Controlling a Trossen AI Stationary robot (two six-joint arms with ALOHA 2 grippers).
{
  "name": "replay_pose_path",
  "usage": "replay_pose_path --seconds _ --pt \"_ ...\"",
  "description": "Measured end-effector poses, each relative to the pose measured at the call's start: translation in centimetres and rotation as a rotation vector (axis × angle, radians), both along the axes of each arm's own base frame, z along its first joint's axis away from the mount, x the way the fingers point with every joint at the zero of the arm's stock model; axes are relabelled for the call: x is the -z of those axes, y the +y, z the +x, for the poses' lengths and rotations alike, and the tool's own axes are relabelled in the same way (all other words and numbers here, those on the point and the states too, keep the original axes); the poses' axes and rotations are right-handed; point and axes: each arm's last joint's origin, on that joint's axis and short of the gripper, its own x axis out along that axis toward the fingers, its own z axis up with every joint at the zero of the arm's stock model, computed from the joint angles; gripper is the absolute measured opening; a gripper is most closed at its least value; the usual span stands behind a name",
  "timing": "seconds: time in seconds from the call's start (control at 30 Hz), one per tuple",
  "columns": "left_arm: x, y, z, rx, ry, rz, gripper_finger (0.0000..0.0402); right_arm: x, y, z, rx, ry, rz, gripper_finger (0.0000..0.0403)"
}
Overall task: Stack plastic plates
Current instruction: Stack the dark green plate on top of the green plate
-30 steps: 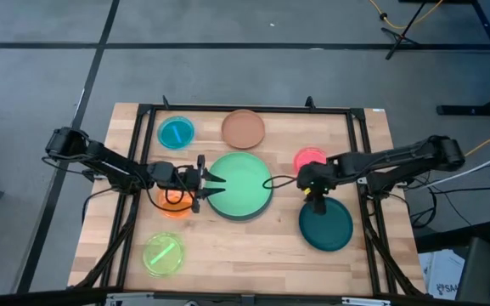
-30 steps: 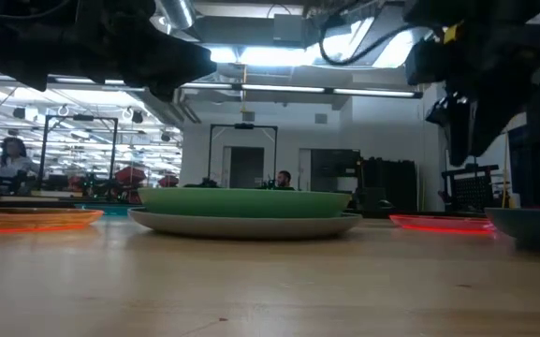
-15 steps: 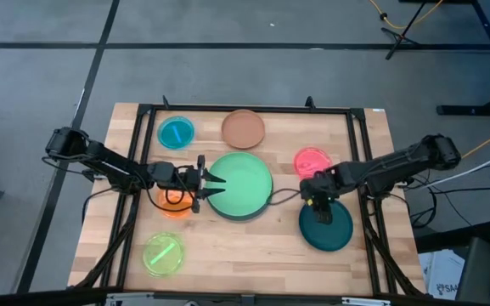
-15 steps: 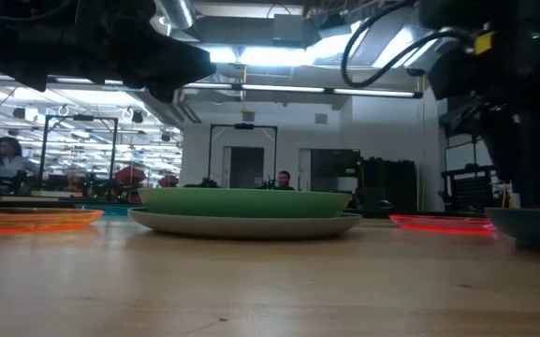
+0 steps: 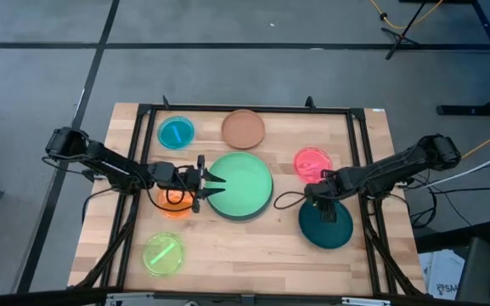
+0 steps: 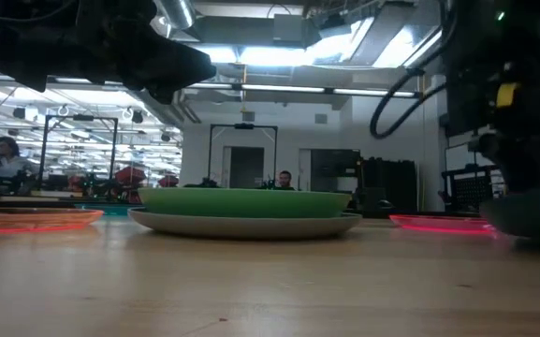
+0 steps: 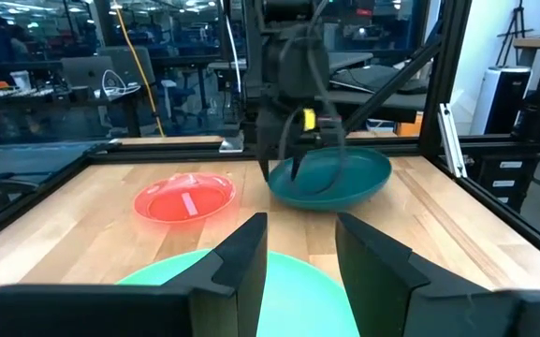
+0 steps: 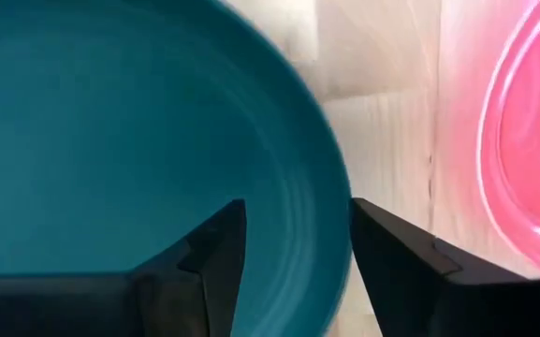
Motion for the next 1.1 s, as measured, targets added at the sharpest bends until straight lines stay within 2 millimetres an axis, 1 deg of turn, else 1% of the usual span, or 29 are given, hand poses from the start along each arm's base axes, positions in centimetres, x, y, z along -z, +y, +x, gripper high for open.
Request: replay_pose_path --seconds 0.17,0.27,0.57,0.87,1.0,1.1 --pt "0.0 0.0 0.0 0.000 0.000 0.000 0.0121 0.6 -1.3 0.0 0.033 0.010 0.071 0.0188" --pt "0.0 0.0 0.0 0.000 0.000 -0.001 0.0121 0.6 -1.7 0.2 0.047 0.001 0.080 0.0188" --pt "0.0 0.0 0.0 0.000 0.000 -0.001 0.0121 0.5 -1.7 0.3 0.053 -0.014 0.086 0.0188" --pt "0.0 0.0 0.0 -0.003 0.000 0.000 0.0121 -1.6 -1.5 1.8 0.052 -0.076 0.087 0.0188" --pt "0.0 0.0 0.0 -0.004 0.000 0.000 0.0121 -1.7 -1.5 1.6 0.055 -0.058 0.110 0.0188" --pt "0.0 0.0 0.0 -0.004 0.001 0.000 0.0121 -1.4 -1.5 1.4 0.053 -0.039 0.096 0.0188"
